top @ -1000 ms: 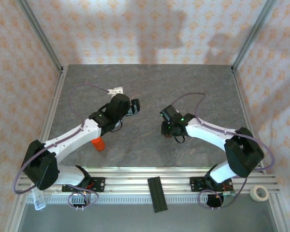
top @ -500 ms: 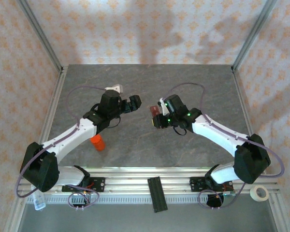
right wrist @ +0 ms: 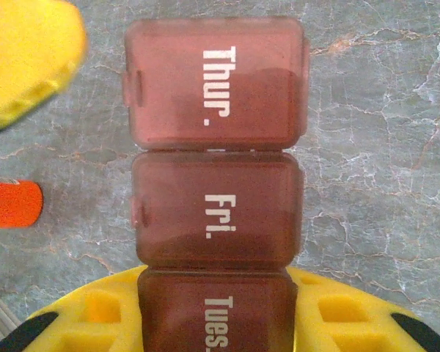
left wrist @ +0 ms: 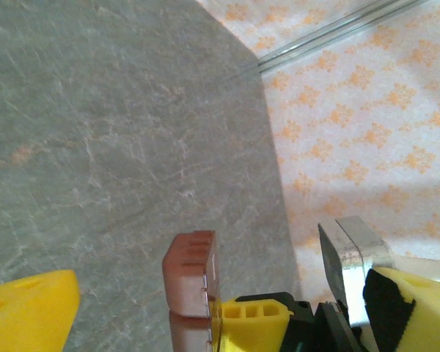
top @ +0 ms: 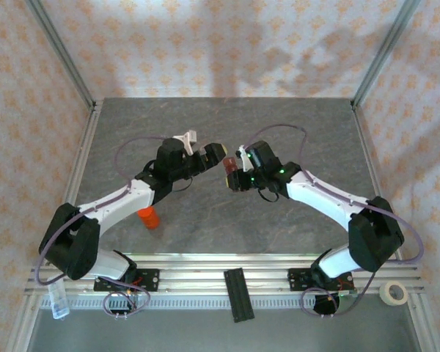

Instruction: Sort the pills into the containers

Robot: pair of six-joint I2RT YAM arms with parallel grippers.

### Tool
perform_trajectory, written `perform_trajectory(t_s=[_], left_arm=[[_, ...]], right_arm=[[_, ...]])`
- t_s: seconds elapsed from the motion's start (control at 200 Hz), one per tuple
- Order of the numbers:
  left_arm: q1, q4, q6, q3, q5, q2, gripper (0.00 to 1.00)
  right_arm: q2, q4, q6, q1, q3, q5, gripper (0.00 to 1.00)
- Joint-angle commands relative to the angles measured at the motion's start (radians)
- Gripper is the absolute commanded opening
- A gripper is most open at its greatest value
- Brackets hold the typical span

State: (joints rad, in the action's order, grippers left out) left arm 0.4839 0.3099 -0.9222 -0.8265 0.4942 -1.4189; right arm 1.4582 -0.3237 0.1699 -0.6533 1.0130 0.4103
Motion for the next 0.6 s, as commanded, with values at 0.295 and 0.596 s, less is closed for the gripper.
perform_trajectory(t_s=[0.295, 0.596], left_arm=[[0.018, 0.189, -0.117, 0.030, 0.054, -0.029, 1.00], [0.037, 0.198, -0.119, 0.018, 0.048, -0.044, 1.00]], right_arm=[[0.029, 0.060, 0.044, 0.005, 0.018, 0.009, 0.27], [0.039, 0.065, 0.053, 0.006, 0.019, 0.014, 0.27]])
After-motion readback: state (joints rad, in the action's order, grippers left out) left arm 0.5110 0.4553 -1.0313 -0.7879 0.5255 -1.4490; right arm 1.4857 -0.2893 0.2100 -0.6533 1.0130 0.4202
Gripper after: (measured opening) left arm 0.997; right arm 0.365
